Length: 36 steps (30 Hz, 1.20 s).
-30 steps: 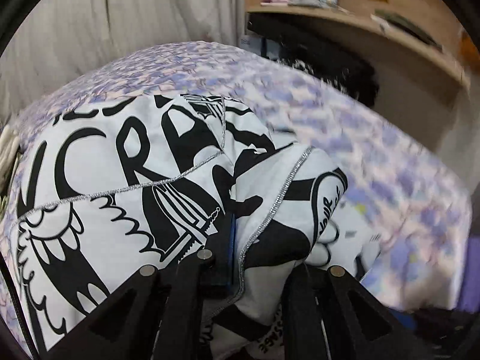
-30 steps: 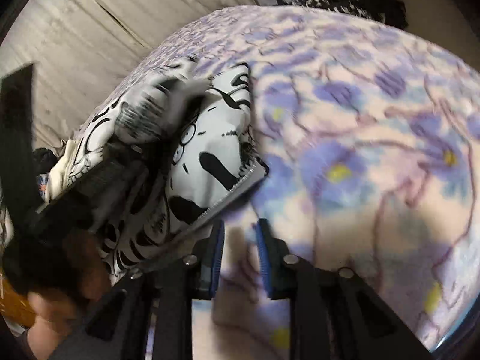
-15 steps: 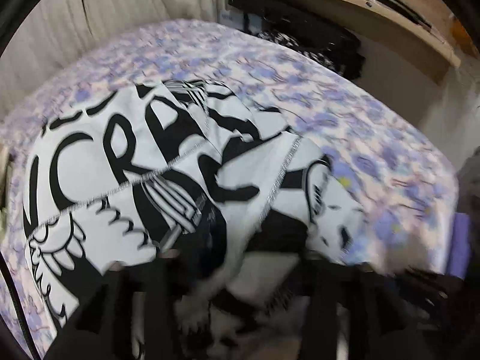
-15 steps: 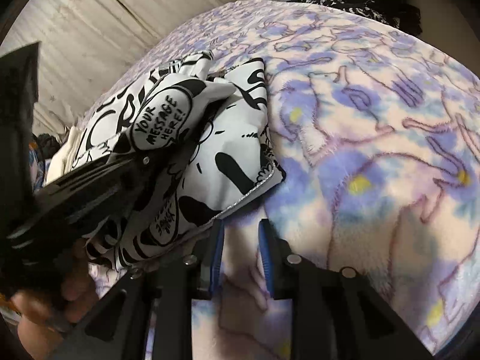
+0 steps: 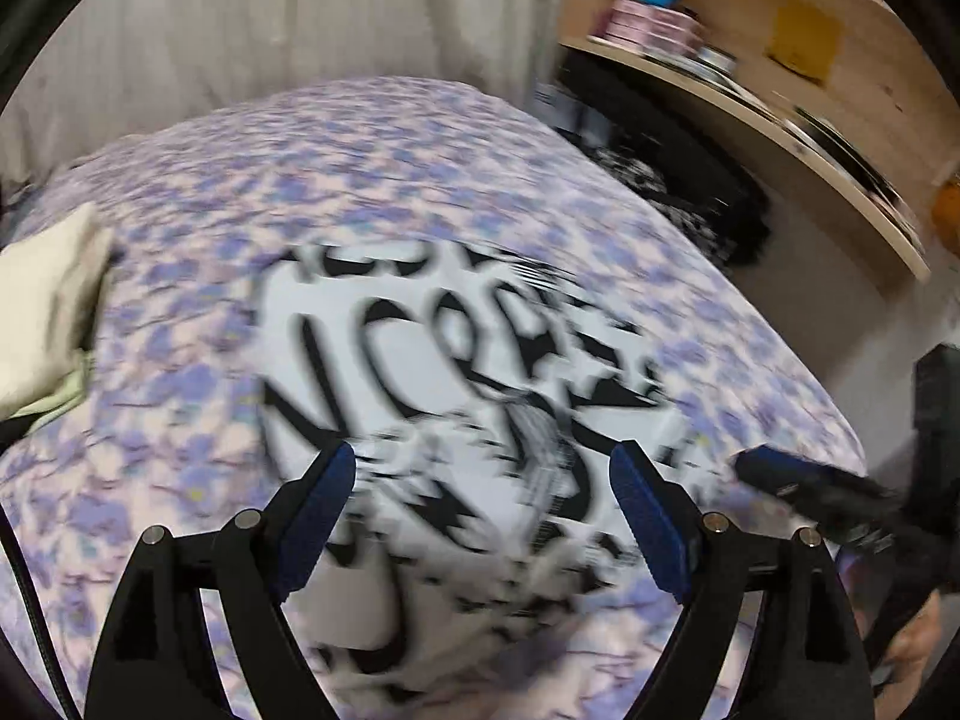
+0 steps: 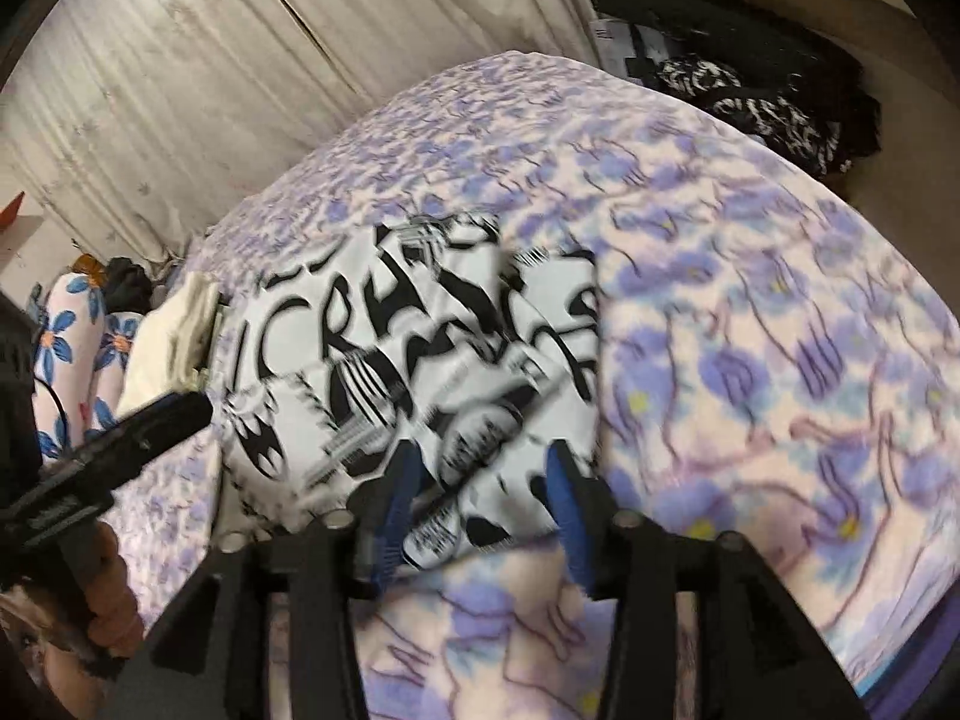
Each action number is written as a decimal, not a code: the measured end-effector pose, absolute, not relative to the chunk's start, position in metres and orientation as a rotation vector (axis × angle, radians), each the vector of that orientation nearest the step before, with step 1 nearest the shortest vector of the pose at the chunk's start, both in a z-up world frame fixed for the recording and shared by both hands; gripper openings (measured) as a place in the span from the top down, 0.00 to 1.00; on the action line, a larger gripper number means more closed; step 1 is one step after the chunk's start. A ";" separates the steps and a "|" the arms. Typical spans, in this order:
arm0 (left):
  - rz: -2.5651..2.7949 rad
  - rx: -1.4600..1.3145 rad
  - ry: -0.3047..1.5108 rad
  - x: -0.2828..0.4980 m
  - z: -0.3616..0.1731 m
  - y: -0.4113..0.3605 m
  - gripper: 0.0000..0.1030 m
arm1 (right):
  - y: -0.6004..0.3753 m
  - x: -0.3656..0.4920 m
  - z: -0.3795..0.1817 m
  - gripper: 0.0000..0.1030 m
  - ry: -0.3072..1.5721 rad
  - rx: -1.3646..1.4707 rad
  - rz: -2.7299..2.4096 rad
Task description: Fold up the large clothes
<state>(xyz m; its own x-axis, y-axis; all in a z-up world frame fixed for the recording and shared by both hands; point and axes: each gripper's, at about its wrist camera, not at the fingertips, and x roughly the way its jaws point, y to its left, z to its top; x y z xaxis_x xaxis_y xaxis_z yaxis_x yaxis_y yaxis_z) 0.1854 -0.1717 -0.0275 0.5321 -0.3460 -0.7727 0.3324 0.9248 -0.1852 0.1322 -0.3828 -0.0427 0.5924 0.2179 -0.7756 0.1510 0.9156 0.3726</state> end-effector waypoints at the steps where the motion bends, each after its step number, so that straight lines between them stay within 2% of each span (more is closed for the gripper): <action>1: -0.387 -0.026 0.926 0.189 -0.029 -0.165 0.17 | -0.383 0.139 -0.039 0.47 0.935 0.425 0.043; 5: -0.315 -0.092 0.913 0.206 -0.037 -0.135 0.17 | -0.379 0.171 -0.038 0.47 0.943 0.386 0.106; 9: -0.274 -0.128 0.904 0.221 -0.057 -0.109 0.17 | -0.378 0.212 -0.065 0.47 1.056 0.375 0.177; 14: -0.306 -0.185 1.006 0.241 -0.096 -0.093 0.22 | -0.376 0.246 -0.104 0.47 1.200 0.395 0.248; 19: -0.380 -0.285 1.035 0.257 -0.117 -0.087 0.23 | -0.362 0.264 -0.129 0.48 1.275 0.365 0.288; 21: -0.386 -0.301 1.052 0.262 -0.121 -0.088 0.23 | -0.355 0.266 -0.130 0.60 1.282 0.311 0.272; 22: -0.385 -0.303 1.060 0.265 -0.122 -0.090 0.23 | -0.352 0.266 -0.130 0.75 1.285 0.288 0.272; 25: -0.385 -0.264 1.060 0.266 -0.119 -0.097 0.23 | -0.351 0.251 -0.109 0.84 1.199 0.213 0.276; 28: -0.403 -0.190 1.047 0.261 -0.111 -0.109 0.29 | -0.372 0.223 -0.073 0.87 1.060 0.237 0.244; 31: -0.418 -0.138 1.022 0.252 -0.102 -0.121 0.38 | -0.393 0.200 -0.061 0.87 1.015 0.274 0.199; 33: -0.421 -0.094 1.006 0.246 -0.097 -0.132 0.42 | -0.400 0.189 -0.062 0.88 1.014 0.275 0.168; 36: -0.388 0.024 0.970 0.237 -0.100 -0.153 0.47 | -0.403 0.190 -0.096 0.88 1.086 0.273 0.127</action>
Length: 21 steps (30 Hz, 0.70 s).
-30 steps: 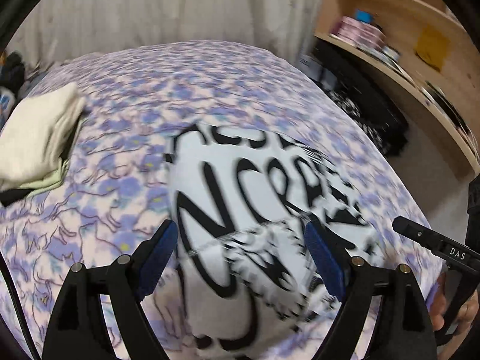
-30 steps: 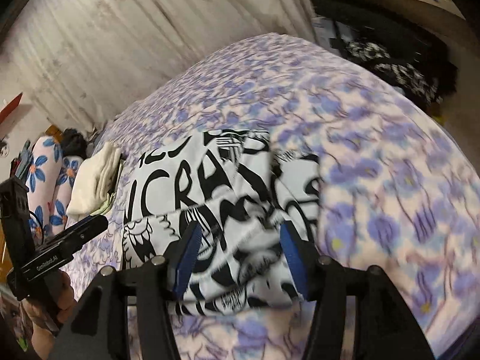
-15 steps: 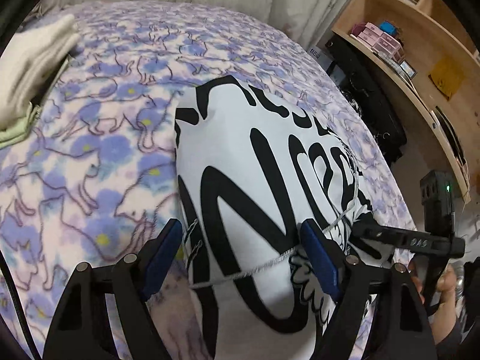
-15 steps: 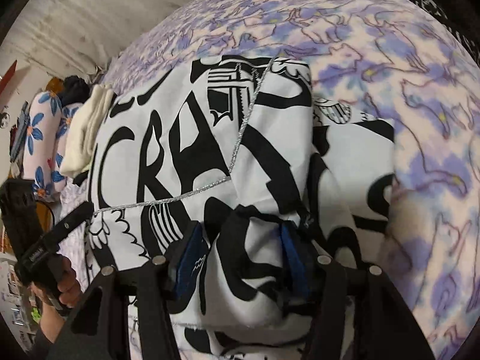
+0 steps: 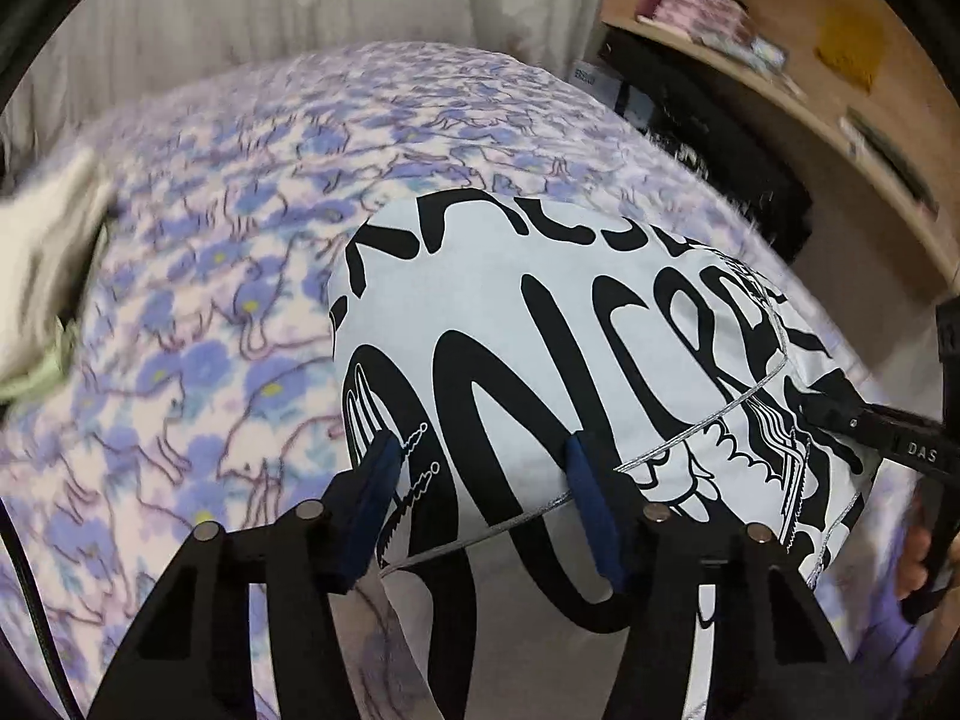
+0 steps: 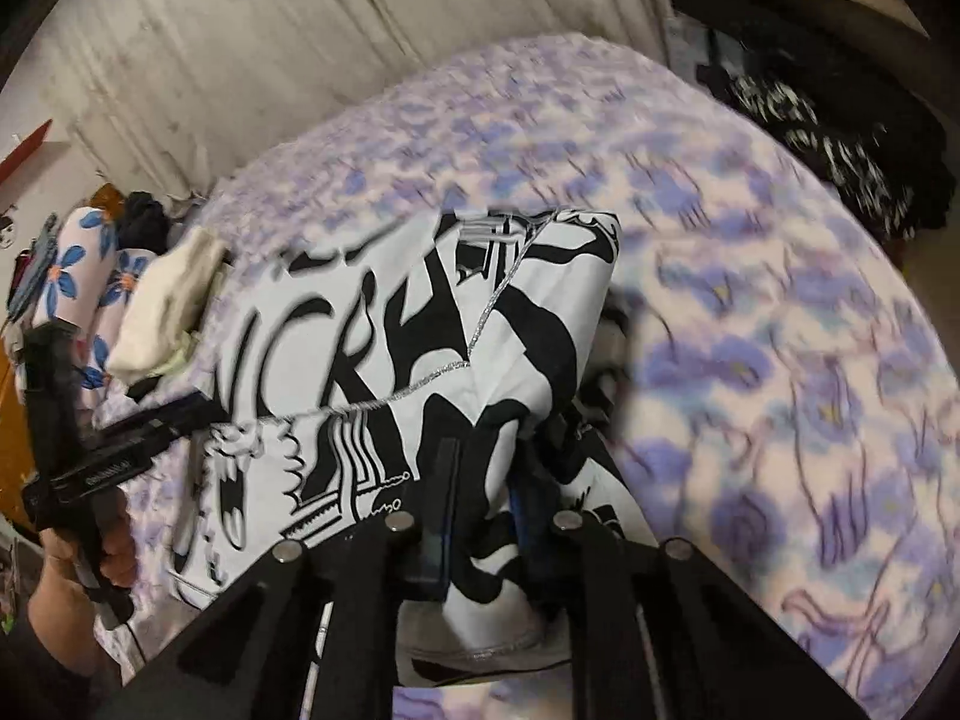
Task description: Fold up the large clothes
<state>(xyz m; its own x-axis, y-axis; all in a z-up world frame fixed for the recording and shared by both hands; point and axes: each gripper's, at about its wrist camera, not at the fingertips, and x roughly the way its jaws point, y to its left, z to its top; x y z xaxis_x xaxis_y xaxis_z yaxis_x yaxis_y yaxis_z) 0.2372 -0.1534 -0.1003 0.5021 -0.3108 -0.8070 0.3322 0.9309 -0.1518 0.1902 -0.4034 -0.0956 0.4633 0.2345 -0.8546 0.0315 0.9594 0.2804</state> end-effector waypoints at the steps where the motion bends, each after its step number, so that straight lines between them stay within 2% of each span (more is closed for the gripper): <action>1: -0.370 0.064 0.967 0.236 -0.106 -0.161 0.48 | -0.402 0.195 -0.110 0.88 1.116 0.260 0.114; 3: -0.331 0.126 0.969 0.235 -0.116 -0.173 0.49 | -0.403 0.199 -0.125 0.87 1.136 0.266 0.096; 7: -0.307 0.122 0.962 0.235 -0.114 -0.173 0.49 | -0.401 0.210 -0.116 0.84 1.157 0.270 0.109; 9: -0.330 0.106 0.976 0.236 -0.110 -0.170 0.49 | -0.401 0.212 -0.108 0.79 1.168 0.248 0.110; 12: -0.382 0.083 1.008 0.244 -0.104 -0.164 0.45 | -0.413 0.215 -0.092 0.64 1.116 0.278 0.117; 14: -0.386 0.053 1.022 0.252 -0.102 -0.161 0.44 | -0.423 0.223 -0.087 0.42 1.068 0.316 0.096; 15: -0.387 0.025 1.033 0.259 -0.101 -0.158 0.43 | -0.428 0.229 -0.085 0.38 1.049 0.334 0.080; 21: -0.357 -0.087 1.079 0.301 -0.106 -0.152 0.42 | -0.454 0.284 -0.112 0.38 1.085 0.488 0.044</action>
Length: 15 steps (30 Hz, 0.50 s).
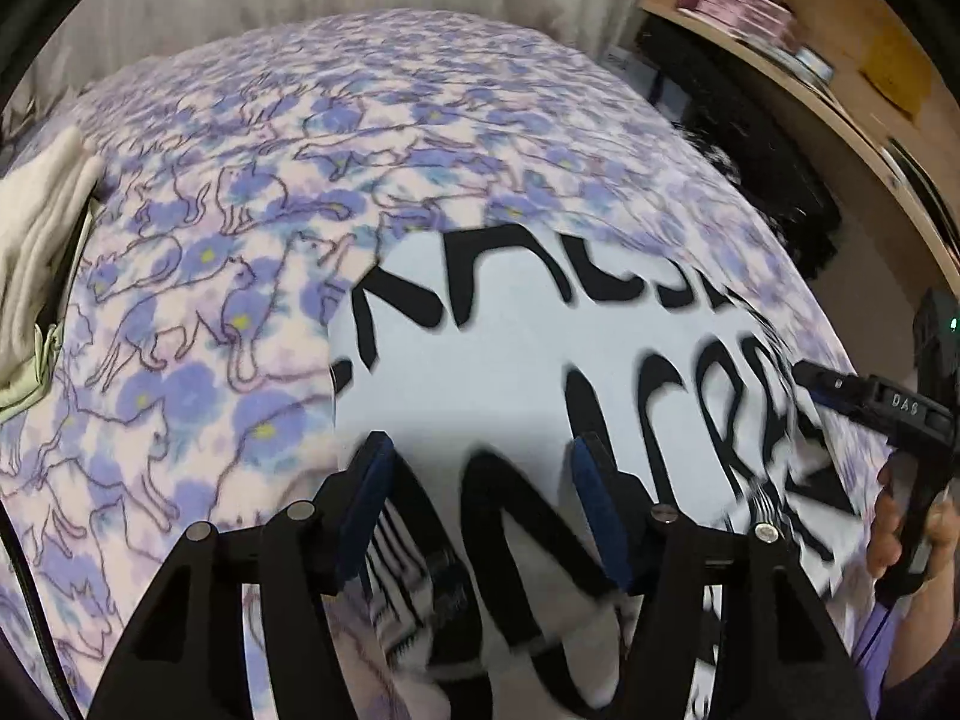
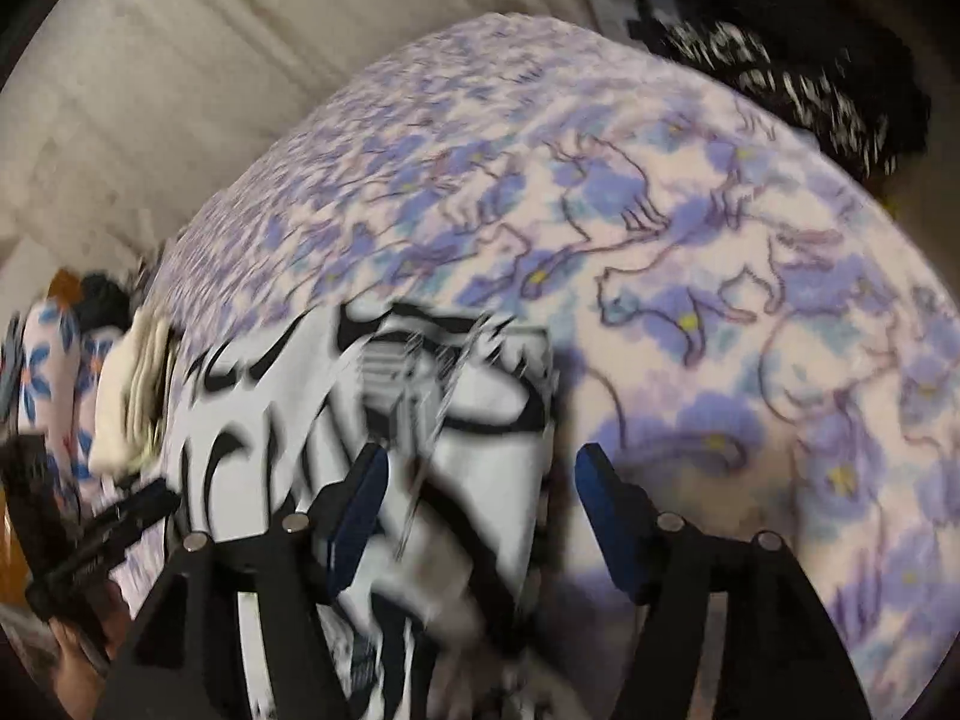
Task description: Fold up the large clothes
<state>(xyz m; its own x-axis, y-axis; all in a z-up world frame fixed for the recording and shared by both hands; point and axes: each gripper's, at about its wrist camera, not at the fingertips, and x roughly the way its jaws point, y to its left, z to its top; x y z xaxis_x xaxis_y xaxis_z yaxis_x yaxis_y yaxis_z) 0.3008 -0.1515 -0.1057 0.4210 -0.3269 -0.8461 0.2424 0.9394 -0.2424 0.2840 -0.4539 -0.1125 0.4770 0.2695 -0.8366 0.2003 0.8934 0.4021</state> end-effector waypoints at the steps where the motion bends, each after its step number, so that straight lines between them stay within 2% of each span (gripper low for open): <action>1: -0.359 -0.096 1.078 0.305 -0.107 -0.152 0.42 | -0.452 0.291 -0.117 0.54 1.092 0.482 0.063; 2: -0.356 -0.092 1.074 0.309 -0.108 -0.153 0.42 | -0.449 0.294 -0.119 0.70 1.101 0.465 0.070; 3: -0.344 -0.066 1.069 0.312 -0.110 -0.157 0.41 | -0.446 0.298 -0.123 0.72 1.104 0.430 0.057; 6: -0.336 -0.029 1.070 0.316 -0.119 -0.163 0.41 | -0.445 0.305 -0.140 0.73 1.152 0.396 0.019; 10: -0.316 -0.027 1.062 0.317 -0.122 -0.163 0.38 | -0.445 0.304 -0.137 0.73 1.154 0.388 0.008; 15: -0.312 -0.052 1.084 0.312 -0.116 -0.155 0.35 | -0.441 0.293 -0.122 0.65 1.158 0.346 -0.024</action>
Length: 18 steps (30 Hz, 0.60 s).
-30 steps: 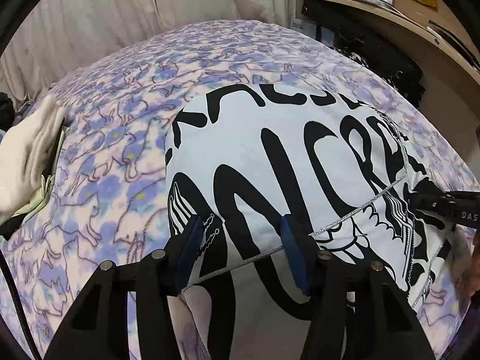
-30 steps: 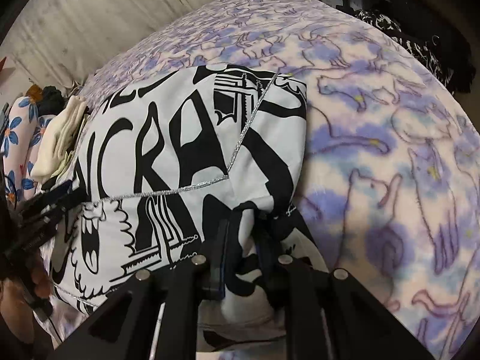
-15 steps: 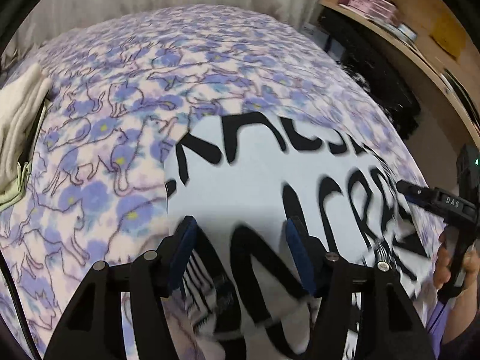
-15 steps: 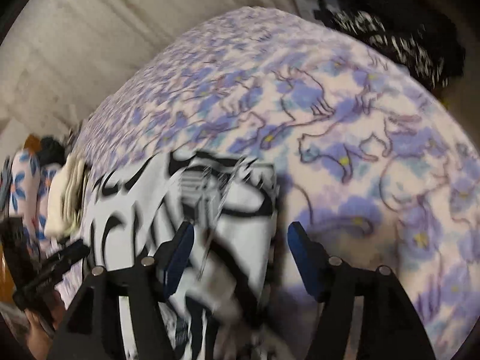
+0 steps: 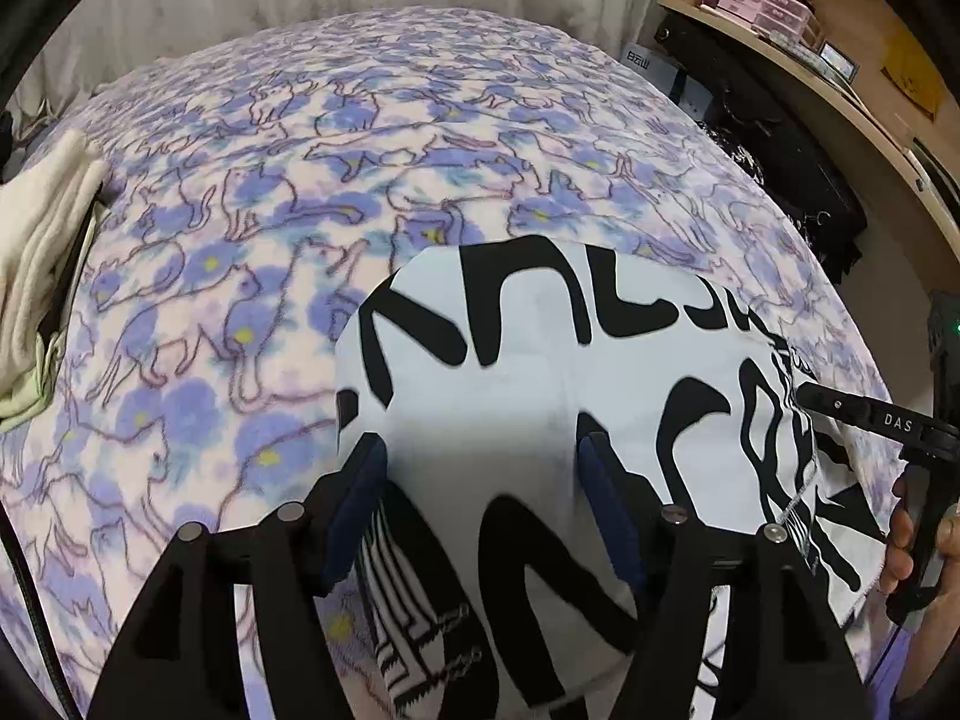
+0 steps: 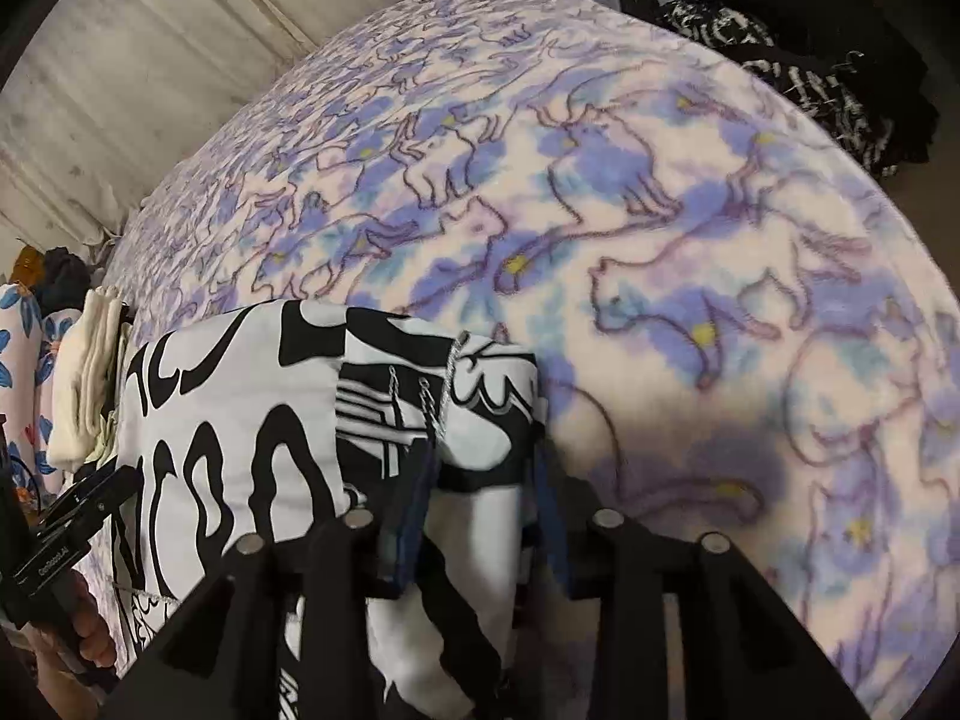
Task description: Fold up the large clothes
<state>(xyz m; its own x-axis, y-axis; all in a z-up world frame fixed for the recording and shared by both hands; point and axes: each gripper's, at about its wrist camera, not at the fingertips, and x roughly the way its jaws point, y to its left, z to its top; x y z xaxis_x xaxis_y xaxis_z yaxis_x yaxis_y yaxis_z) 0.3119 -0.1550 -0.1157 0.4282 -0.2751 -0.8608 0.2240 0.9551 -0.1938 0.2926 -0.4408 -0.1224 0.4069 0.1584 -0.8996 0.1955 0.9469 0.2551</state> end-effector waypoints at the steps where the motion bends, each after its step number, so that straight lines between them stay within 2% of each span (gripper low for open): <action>1: -0.301 -0.049 1.094 0.309 -0.114 -0.154 0.31 | -0.439 0.287 -0.119 0.65 1.157 0.332 -0.024; 4: -0.296 -0.052 1.111 0.299 -0.110 -0.148 0.29 | -0.433 0.276 -0.111 0.65 1.137 0.276 -0.019; 6: -0.305 -0.064 1.133 0.293 -0.108 -0.145 0.24 | -0.429 0.266 -0.107 0.63 1.138 0.272 -0.005; 11: -0.301 -0.091 1.143 0.274 -0.096 -0.134 0.22 | -0.422 0.246 -0.097 0.46 1.122 0.289 0.022; 16: -0.368 -0.157 1.159 0.255 -0.083 -0.125 0.22 | -0.420 0.231 -0.087 0.37 1.122 0.337 0.065; 18: -0.392 -0.186 1.178 0.251 -0.082 -0.123 0.17 | -0.424 0.227 -0.085 0.30 1.134 0.396 0.091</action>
